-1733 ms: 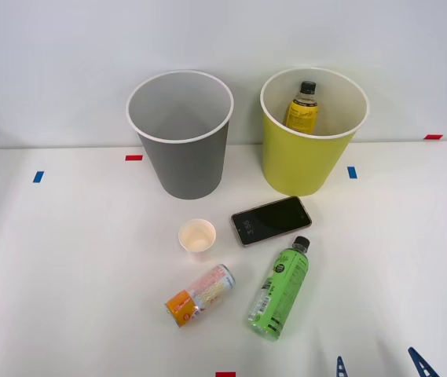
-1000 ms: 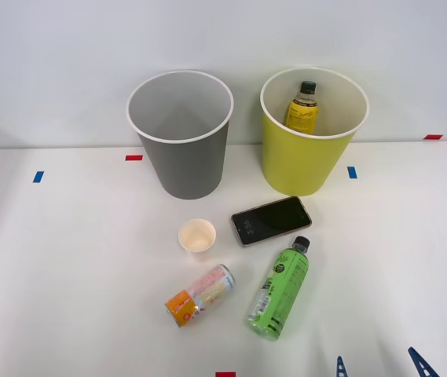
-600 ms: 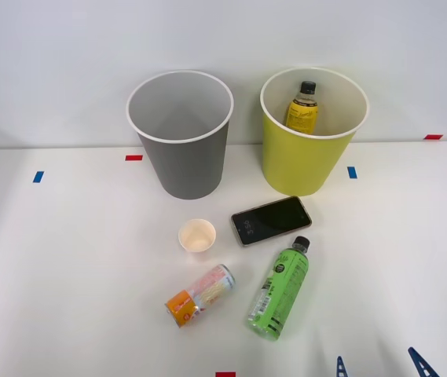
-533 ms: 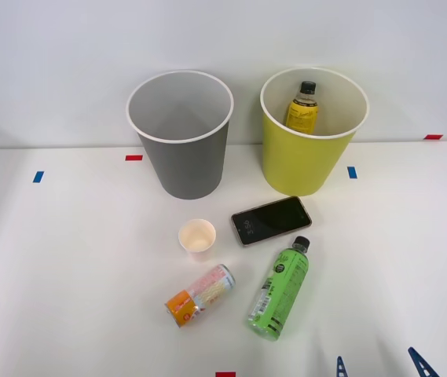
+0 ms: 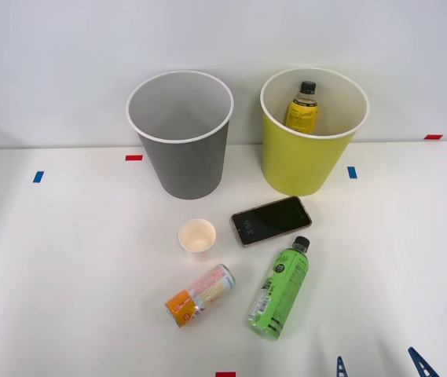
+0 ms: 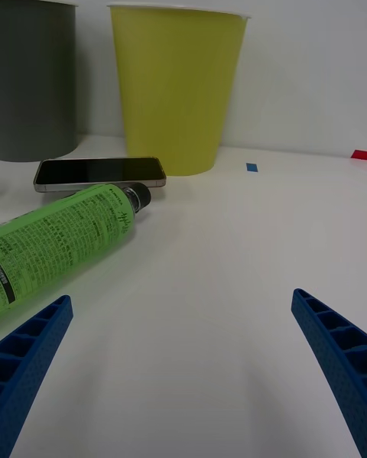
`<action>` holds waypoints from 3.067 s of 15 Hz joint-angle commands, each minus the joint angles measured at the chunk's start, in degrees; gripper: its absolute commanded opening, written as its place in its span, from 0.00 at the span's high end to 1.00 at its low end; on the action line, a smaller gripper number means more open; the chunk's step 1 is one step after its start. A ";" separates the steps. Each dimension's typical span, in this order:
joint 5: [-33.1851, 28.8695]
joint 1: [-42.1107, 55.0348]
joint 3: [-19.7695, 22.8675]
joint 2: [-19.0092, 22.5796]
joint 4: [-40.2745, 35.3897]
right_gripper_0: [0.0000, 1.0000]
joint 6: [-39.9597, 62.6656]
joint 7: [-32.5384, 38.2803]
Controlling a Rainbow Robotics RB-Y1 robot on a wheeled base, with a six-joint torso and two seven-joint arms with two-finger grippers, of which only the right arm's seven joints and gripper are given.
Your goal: Put cans in the gray bin, plastic bottles in the light green bin
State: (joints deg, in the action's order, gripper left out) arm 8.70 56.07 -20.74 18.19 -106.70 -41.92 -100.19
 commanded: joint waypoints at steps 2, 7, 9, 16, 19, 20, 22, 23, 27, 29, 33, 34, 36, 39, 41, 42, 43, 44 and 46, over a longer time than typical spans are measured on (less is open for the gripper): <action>0.00 0.00 0.00 0.00 0.00 0.00 0.00 0.00; 0.00 0.00 0.00 0.00 0.00 0.00 0.00 0.00; 0.00 0.00 0.00 0.00 0.00 0.00 0.00 0.00; 0.00 0.00 0.00 0.00 0.00 0.00 0.00 0.00; -0.44 -0.97 0.62 -0.35 2.20 0.00 0.62 -0.44; -0.70 -1.05 1.23 0.00 1.93 0.00 0.62 -0.70; -0.09 -0.97 2.46 1.76 -2.55 0.00 5.71 -0.70; 0.27 -0.97 3.16 2.29 -5.36 0.00 9.93 -0.53; 6.24 -3.08 6.77 4.04 -18.54 0.00 31.99 0.00; 9.93 -5.27 9.23 4.83 -23.12 0.00 41.04 0.35; 17.67 -10.90 16.61 8.53 -32.96 0.00 66.97 7.82; 19.60 -12.83 18.11 10.28 -35.42 0.00 74.36 12.39; 19.69 -16.08 18.98 14.15 -39.02 0.00 83.76 21.88; 20.66 -20.74 18.63 18.11 -42.54 0.00 94.92 36.65; 21.27 -26.28 16.35 19.16 -43.30 0.00 102.39 48.60; 21.36 -28.74 15.38 19.42 -43.30 0.00 104.59 52.03; 21.54 -31.90 14.33 19.51 -43.30 0.00 108.72 56.25; 21.71 -35.16 13.27 19.60 -43.30 0.00 112.68 60.38; 21.01 -41.84 9.93 20.57 -43.30 0.00 119.79 69.08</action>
State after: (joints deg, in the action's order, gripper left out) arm 30.14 19.32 -7.86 37.91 -149.89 72.76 -36.85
